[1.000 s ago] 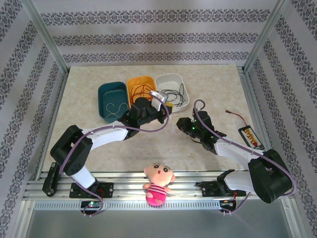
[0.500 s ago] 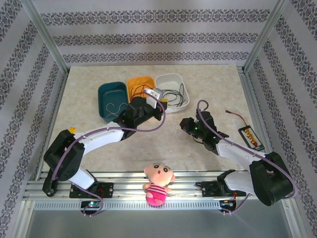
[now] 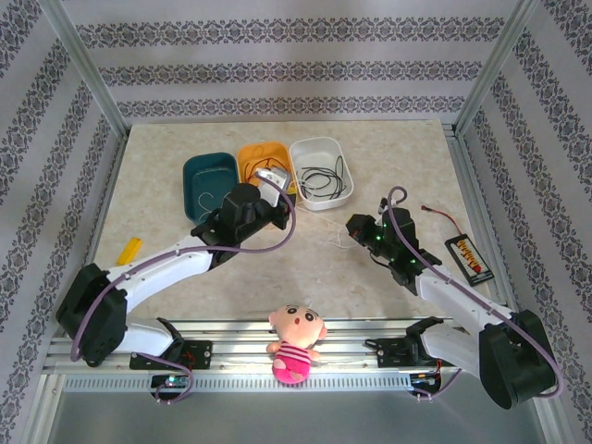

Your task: Untangle the cables

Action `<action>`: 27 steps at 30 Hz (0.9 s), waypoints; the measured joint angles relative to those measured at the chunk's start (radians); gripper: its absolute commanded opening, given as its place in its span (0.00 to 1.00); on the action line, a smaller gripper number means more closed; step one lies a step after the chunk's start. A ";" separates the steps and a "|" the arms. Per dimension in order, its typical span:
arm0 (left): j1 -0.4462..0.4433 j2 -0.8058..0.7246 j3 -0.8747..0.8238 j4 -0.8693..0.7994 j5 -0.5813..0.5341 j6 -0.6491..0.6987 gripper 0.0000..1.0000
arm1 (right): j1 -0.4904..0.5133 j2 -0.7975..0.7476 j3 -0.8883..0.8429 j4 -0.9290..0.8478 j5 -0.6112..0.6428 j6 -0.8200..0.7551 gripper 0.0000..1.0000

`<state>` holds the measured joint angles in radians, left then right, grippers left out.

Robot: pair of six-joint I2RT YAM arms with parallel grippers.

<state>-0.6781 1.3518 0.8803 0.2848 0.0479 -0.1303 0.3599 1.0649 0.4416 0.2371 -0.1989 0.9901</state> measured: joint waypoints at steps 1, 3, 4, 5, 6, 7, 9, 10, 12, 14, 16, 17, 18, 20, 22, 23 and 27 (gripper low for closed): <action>0.000 -0.015 -0.004 -0.015 -0.002 0.004 0.00 | -0.001 -0.006 -0.003 0.003 -0.004 -0.001 0.27; 0.023 -0.059 -0.007 -0.029 -0.041 0.019 0.00 | -0.025 -0.011 -0.021 -0.025 0.023 -0.013 0.38; 0.042 -0.087 -0.007 -0.028 -0.059 0.023 0.00 | -0.039 -0.008 -0.035 -0.045 0.034 -0.018 0.40; 0.059 -0.116 -0.007 -0.028 -0.069 0.026 0.00 | -0.050 -0.003 -0.047 -0.064 0.042 -0.022 0.41; 0.070 -0.140 -0.007 -0.027 -0.082 0.029 0.00 | -0.055 0.002 -0.054 -0.085 0.050 -0.026 0.42; 0.076 -0.164 -0.006 -0.025 -0.087 0.030 0.00 | -0.055 0.008 -0.057 -0.104 0.053 -0.029 0.42; 0.076 -0.190 -0.005 -0.024 -0.082 0.030 0.00 | -0.055 0.016 -0.057 -0.118 0.052 -0.039 0.42; 0.076 -0.194 -0.005 -0.023 -0.078 0.030 0.00 | -0.055 0.017 -0.056 -0.121 0.052 -0.046 0.42; 0.076 -0.193 -0.005 -0.025 -0.074 0.030 0.00 | -0.055 0.019 -0.056 -0.127 0.052 -0.055 0.42; 0.076 -0.191 -0.005 -0.028 -0.075 0.031 0.00 | -0.055 0.023 -0.055 -0.132 0.051 -0.062 0.42; 0.076 -0.192 0.000 -0.039 -0.075 0.037 0.00 | -0.054 0.027 -0.051 -0.134 0.051 -0.076 0.42; 0.076 -0.192 0.006 -0.048 -0.075 0.041 0.00 | -0.048 0.030 -0.048 -0.135 0.051 -0.083 0.43; 0.076 -0.192 0.014 -0.056 -0.075 0.044 0.00 | -0.041 0.034 -0.044 -0.137 0.053 -0.093 0.44; 0.076 -0.196 0.039 -0.074 -0.074 0.049 0.00 | -0.013 0.045 -0.031 -0.144 0.056 -0.116 0.45; 0.076 -0.209 0.070 -0.098 -0.070 0.056 0.00 | 0.023 0.070 -0.008 -0.153 0.065 -0.142 0.47; 0.076 -0.217 0.085 -0.110 -0.070 0.060 0.00 | 0.041 0.087 0.006 -0.158 0.072 -0.154 0.47; 0.076 -0.247 0.184 -0.193 -0.108 0.091 0.00 | 0.108 0.190 0.084 -0.173 0.100 -0.200 0.47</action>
<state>-0.6018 1.1049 1.0641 0.0917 -0.0601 -0.0395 0.4675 1.2545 0.5251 0.0639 -0.0994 0.7902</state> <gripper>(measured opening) 0.045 0.471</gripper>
